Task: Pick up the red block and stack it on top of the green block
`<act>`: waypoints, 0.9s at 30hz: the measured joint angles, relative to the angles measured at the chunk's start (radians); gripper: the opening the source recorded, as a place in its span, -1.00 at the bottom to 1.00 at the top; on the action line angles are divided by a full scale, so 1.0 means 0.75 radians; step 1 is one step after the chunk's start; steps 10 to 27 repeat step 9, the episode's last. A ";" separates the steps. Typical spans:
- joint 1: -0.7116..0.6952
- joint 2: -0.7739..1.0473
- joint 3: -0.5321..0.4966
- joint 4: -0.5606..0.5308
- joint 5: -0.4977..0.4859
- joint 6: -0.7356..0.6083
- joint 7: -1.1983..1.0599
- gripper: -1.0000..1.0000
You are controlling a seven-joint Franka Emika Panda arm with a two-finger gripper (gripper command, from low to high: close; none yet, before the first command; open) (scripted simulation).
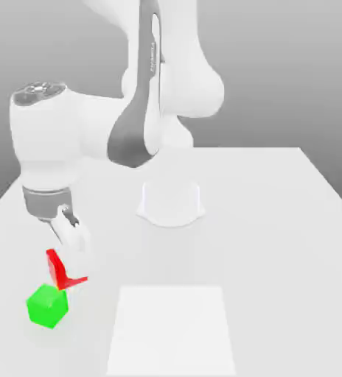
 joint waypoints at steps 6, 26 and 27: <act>-0.021 0.233 -0.021 0.021 -0.068 0.211 0.000 1.00; -0.021 0.233 -0.021 0.021 -0.068 0.211 0.000 1.00; -0.021 0.233 -0.021 0.021 -0.068 0.211 0.000 1.00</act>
